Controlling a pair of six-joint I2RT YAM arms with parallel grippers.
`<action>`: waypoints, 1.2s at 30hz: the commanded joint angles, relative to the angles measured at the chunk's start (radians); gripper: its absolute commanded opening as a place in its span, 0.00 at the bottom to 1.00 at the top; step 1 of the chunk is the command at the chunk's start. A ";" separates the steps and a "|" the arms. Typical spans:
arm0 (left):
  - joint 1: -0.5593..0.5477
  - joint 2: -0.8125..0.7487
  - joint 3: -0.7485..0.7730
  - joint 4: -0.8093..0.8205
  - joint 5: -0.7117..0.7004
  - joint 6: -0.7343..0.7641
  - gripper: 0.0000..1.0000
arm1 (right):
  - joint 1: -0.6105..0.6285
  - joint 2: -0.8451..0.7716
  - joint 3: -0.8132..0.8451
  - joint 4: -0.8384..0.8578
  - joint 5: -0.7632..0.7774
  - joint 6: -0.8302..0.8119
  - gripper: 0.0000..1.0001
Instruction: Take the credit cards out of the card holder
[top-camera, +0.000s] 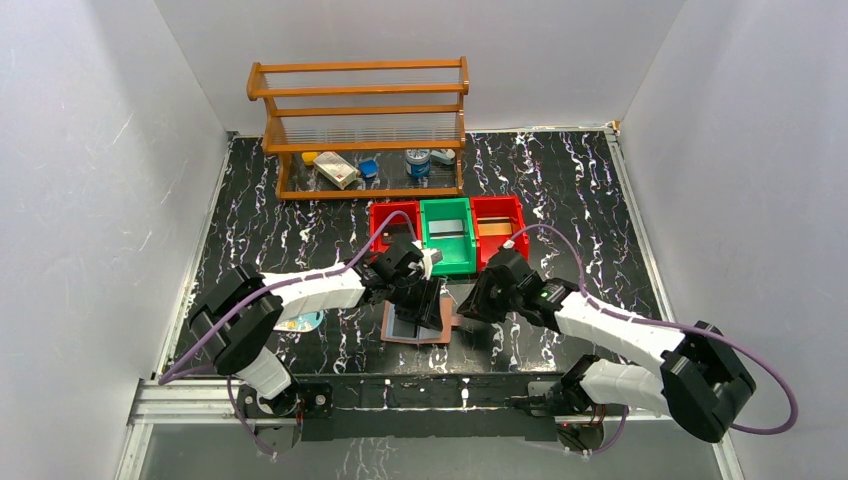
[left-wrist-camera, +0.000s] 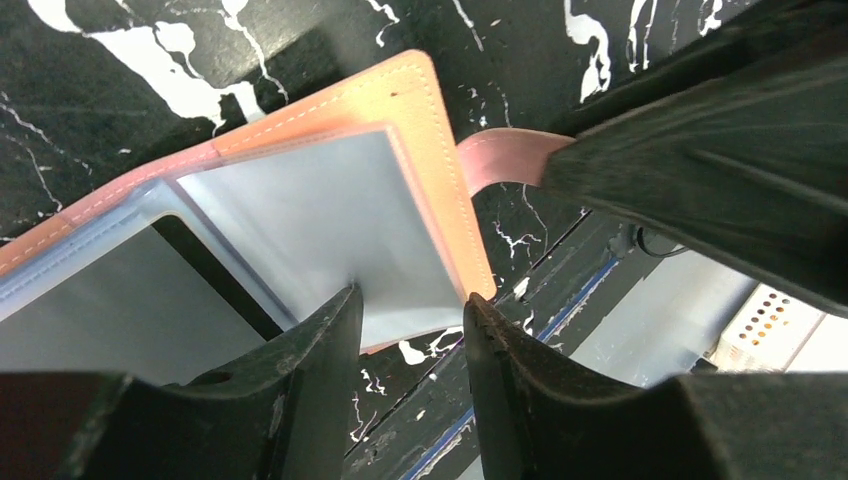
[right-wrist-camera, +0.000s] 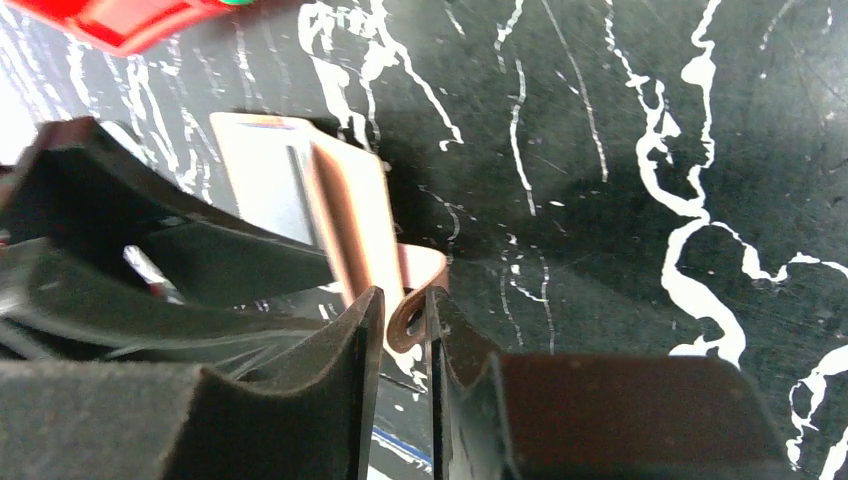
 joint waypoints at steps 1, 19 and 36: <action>-0.006 -0.003 -0.033 -0.008 -0.013 -0.020 0.39 | -0.006 -0.057 0.086 -0.037 0.039 -0.003 0.31; -0.014 -0.022 -0.064 -0.021 -0.018 -0.025 0.29 | -0.007 0.057 0.101 0.205 -0.167 0.040 0.20; -0.015 -0.101 -0.034 -0.068 -0.098 -0.015 0.29 | -0.007 0.319 0.019 0.263 -0.249 0.036 0.21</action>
